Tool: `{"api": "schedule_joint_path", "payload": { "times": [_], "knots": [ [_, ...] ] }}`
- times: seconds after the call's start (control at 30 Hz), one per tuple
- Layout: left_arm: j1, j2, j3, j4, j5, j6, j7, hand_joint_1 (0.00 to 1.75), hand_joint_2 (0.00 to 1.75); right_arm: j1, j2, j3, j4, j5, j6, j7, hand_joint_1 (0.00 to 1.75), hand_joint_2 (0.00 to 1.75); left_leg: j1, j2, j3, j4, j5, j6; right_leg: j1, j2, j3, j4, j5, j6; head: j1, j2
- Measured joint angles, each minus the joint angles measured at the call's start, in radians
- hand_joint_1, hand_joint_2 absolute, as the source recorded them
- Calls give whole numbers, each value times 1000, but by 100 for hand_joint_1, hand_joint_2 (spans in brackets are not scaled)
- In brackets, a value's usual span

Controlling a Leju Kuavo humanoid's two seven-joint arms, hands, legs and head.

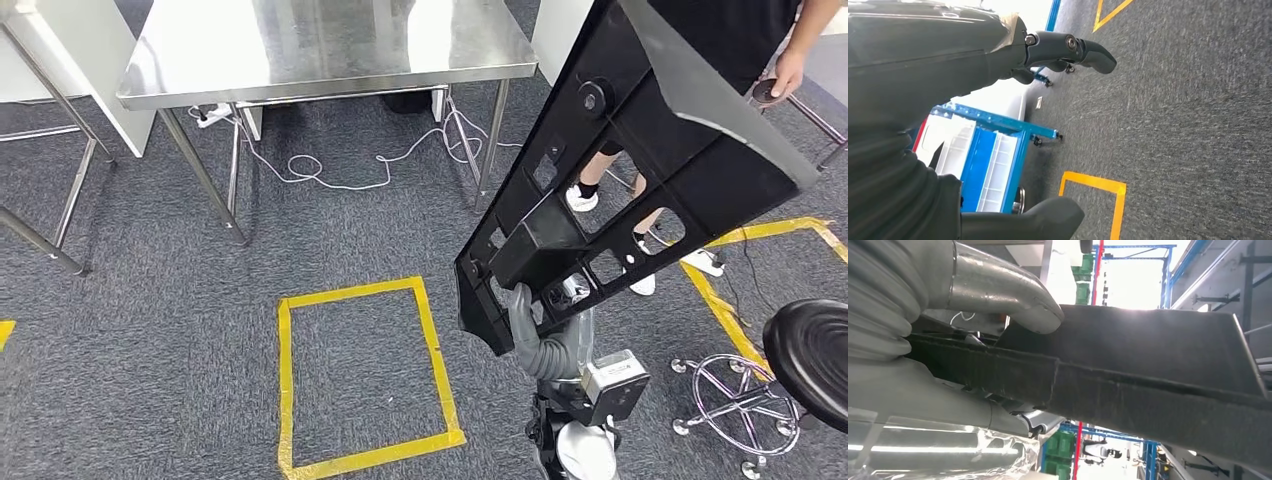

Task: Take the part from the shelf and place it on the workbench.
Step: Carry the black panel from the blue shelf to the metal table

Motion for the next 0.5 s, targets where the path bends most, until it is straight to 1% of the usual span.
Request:
{"api": "schedule_joint_path", "payload": {
  "times": [0.03,0.07,0.1,0.13,0.17,0.2,0.23,0.27,0.3,0.33,0.37,0.4,0.43,0.47,0.5],
  "knots": [
    [0,0,0,0,0,0,0,0,175,0,0,0,0,0,0,0,175,175,-3,-3,11,0,-8,0,3,0,23,-69,42,4,0,0],
    [0,-2,0,0,0,0,0,0,175,0,0,0,0,0,0,0,175,175,-7,-5,21,0,-16,-2,7,1,51,-143,81,2,0,0],
    [0,-3,0,0,0,0,0,0,175,0,0,0,0,0,0,0,175,175,-11,-6,28,1,-25,-5,11,2,75,-201,110,-3,0,0],
    [-1,-4,0,0,0,0,0,0,175,0,0,0,0,0,0,0,175,175,-14,-7,33,1,-33,-8,14,2,91,-238,125,-10,0,0],
    [-1,-4,0,0,0,0,0,0,175,1,0,0,0,0,0,0,175,175,-15,-7,35,2,-39,-13,15,3,98,-250,127,-18,-1,0],
    [-1,-4,0,0,0,0,0,0,175,1,0,0,0,0,0,0,175,175,-13,-7,36,2,-44,-18,14,3,101,-252,125,-23,-2,0],
    [-2,-4,0,0,0,0,0,0,175,1,0,-1,-1,0,0,0,175,175,-9,-6,37,4,-49,-24,9,4,105,-256,123,-29,-2,0],
    [-2,-3,0,-1,0,0,0,0,175,1,1,-2,-1,0,0,0,175,175,-5,-4,35,16,-57,-31,4,5,112,-261,121,-36,-3,0],
    [-3,-3,0,-1,0,0,0,0,175,0,3,-3,-2,1,1,0,175,175,-2,-4,25,44,-72,-38,-1,6,121,-267,118,-44,-5,0],
    [-3,-2,0,-2,0,0,0,0,175,0,5,-4,-2,2,2,0,175,175,2,-3,2,93,-93,-46,-5,7,131,-271,114,-50,-6,0],
    [-3,-1,0,-2,-1,0,0,0,175,0,6,-4,-2,3,4,0,175,175,7,-3,-34,155,-117,-53,-5,7,138,-272,108,-55,-8,0],
    [-2,0,0,-2,-1,1,0,0,175,1,7,-5,-3,5,7,0,175,175,13,-3,-76,219,-137,-60,-6,7,144,-272,102,-56,-9,0],
    [-1,1,0,-2,-2,1,0,0,175,2,7,-6,-3,7,10,0,175,175,20,-2,-115,266,-143,-67,-7,7,152,-272,94,-55,-9,0],
    [0,1,0,-2,-3,1,0,0,175,3,7,-7,-3,9,13,0,175,175,27,-1,-138,281,-128,-74,-10,8,161,-272,86,-51,-9,0],
    [1,1,0,-2,-3,1,0,0,175,4,8,-7,-3,11,14,-1,175,175,34,0,-143,259,-93,-81,-14,10,172,-271,77,-46,-9,0]
  ]
}}
